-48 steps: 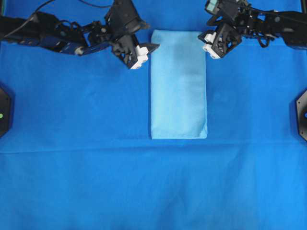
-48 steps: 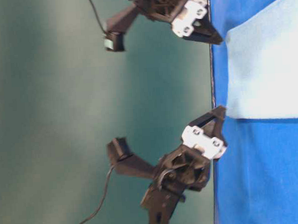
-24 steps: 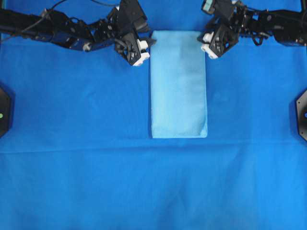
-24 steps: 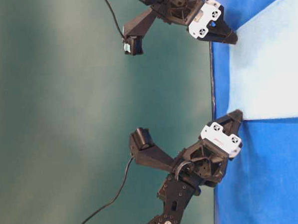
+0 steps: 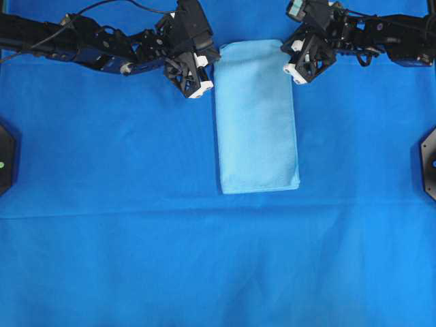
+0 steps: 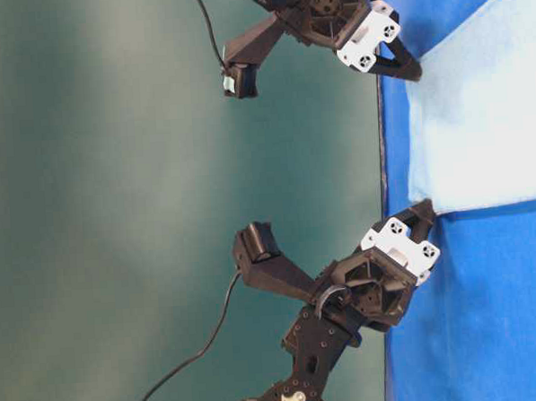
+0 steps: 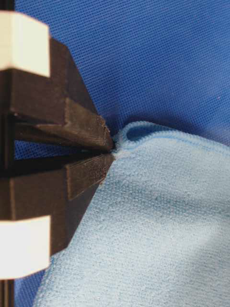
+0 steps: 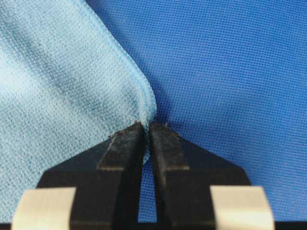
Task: Fold the light blue towel.
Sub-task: 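Pull both held corners toward the near end, folding the strip in half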
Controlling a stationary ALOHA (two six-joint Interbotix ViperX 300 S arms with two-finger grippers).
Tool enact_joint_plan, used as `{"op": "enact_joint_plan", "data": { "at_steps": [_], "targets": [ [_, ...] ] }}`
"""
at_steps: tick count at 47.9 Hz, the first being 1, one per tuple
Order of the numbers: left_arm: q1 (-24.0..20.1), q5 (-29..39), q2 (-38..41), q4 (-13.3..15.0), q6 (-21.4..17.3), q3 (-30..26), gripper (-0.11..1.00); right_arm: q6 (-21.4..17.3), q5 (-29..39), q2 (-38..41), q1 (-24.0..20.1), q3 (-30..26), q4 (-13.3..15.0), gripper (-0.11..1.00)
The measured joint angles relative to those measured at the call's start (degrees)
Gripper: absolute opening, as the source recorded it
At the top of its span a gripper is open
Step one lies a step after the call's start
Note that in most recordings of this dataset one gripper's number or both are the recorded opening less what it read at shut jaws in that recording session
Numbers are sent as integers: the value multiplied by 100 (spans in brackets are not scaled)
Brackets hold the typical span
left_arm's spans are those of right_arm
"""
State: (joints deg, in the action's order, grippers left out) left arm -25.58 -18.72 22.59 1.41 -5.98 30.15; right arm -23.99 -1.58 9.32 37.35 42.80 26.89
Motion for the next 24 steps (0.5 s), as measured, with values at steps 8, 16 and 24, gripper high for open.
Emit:
{"op": "enact_joint_plan", "data": {
  "at_steps": [8,16,24],
  "targets": [
    [0,114,-141,0,-26,-26,4,9,132,-193,0,18,0,6],
    [-26,185,-387,0,-35,-18,4,0,290,-571,9,26,0,6],
    [-35,185,-536,0,-176,-18,4,-9,325,-765,9,35,0,6]
  ]
}}
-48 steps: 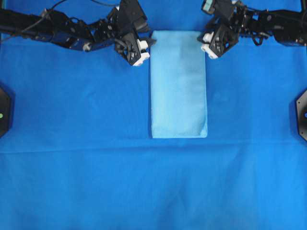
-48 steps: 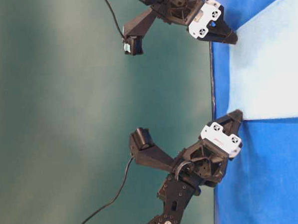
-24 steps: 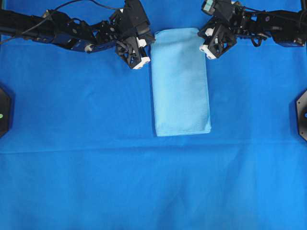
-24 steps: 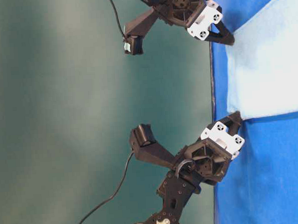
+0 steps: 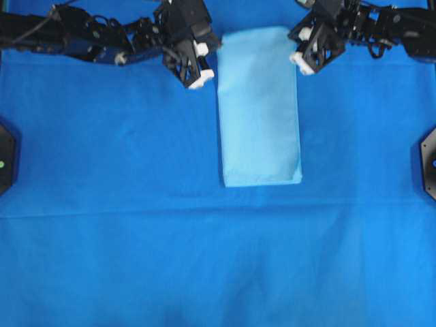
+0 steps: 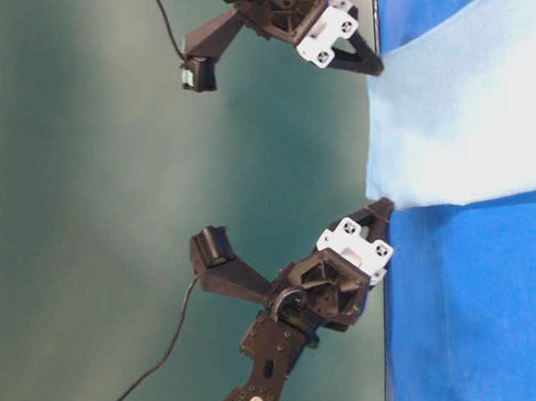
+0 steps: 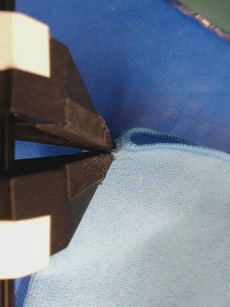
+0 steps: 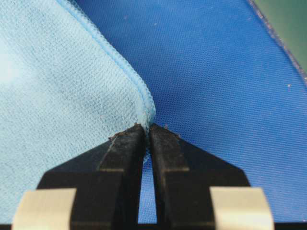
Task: Fold the light blue towel.
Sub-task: 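Pull both held corners toward the near end, folding the strip in half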
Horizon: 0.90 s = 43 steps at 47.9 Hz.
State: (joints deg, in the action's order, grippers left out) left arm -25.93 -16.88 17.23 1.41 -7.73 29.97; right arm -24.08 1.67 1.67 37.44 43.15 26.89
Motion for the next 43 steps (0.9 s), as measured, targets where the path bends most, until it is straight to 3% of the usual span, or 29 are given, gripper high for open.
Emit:
{"op": "enact_joint_plan", "data": {
  "at_steps": [19,30,43],
  "targets": [
    [211,176,-141,0,-9,0,4,-53,141,-308,-229,220,-88,6],
    [826,615,-624,0,35,176,4,-53,510,-1125,-923,624,-325,6],
    [1626,782,-967,0,114,483,4,-193,677,-1837,-1898,1187,-809,6]
  ]
}}
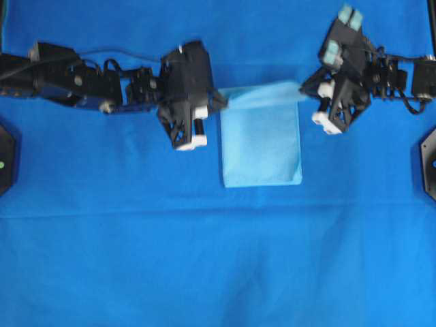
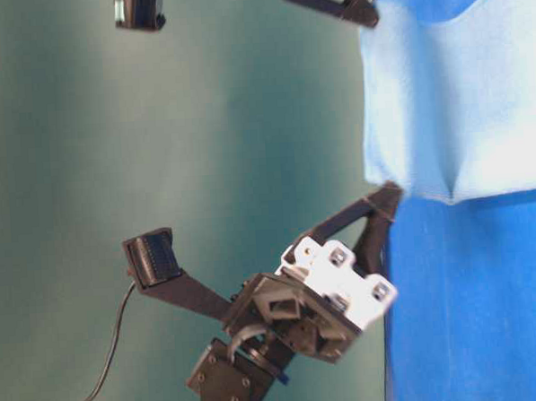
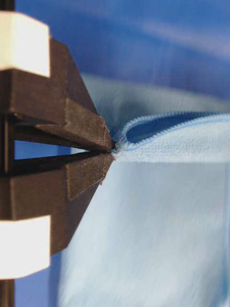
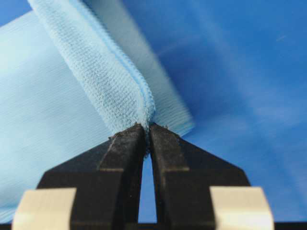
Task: Fold the light blue towel.
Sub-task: 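Pull both held corners toward the near end, folding the strip in half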
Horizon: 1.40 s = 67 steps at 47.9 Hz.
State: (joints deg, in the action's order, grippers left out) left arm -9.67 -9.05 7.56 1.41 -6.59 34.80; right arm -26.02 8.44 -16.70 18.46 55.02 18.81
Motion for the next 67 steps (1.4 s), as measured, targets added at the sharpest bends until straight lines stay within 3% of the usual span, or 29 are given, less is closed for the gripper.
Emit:
{"op": "enact_joint_plan", "data": {
  "at_steps": [10,18,46,50,54,56,63,67],
  "targets": [
    [527,79,0,0,0,114,4,-281,132,-26,-817,114,-88,6],
    [888,62,97,0,9,123,4,-606,132,132,-1230,158,-88,6],
    [1151,-229,589,0,9,141,4,-809,-290,580,-1582,202,-97,6],
    [1151,-255,589,0,-26,141,9,-809,-308,624,-1582,202,-97,6],
    [1160,-299,589,9,-35,141,24,-800,-316,668,-1582,193,-97,8],
    [1160,-316,589,0,-35,141,34,-817,-316,694,-1582,176,-97,16],
    [1151,-325,589,0,-88,132,59,-826,-325,756,-1670,88,-97,58],
    [1160,-325,589,0,-123,132,60,-826,-334,756,-1731,62,-97,64]
  ]
}}
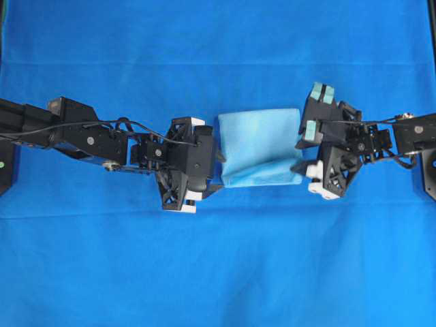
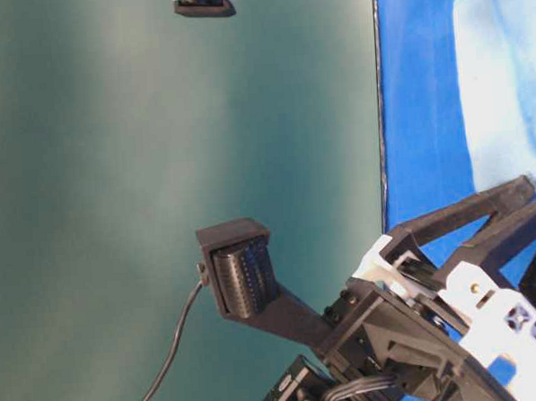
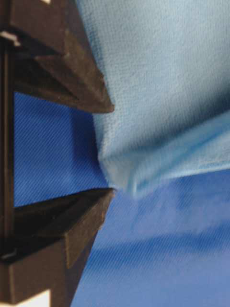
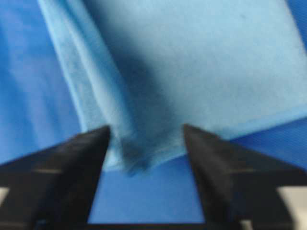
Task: Fold the light blue towel.
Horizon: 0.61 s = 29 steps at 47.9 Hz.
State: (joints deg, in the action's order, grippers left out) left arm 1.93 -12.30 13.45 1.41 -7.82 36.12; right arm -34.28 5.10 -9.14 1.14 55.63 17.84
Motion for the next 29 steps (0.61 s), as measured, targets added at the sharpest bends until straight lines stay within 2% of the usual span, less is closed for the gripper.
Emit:
{"op": "enact_joint_plan", "data": {
  "at_steps": [5,13,24,29],
  "targets": [
    [-9,18,-9,0,-26,0,59,9,35,-9,-70,-53,-9,59],
    [-53,211,-299,0,-35,35,59,18,369,-290,-264,-167,0,59],
    [-79,694,-1248,0,-35,220,59,44,1081,-1143,-387,-396,0,59],
    [-88,747,-1793,0,-53,404,59,88,1301,-1582,-387,-448,132,59]
  ]
}}
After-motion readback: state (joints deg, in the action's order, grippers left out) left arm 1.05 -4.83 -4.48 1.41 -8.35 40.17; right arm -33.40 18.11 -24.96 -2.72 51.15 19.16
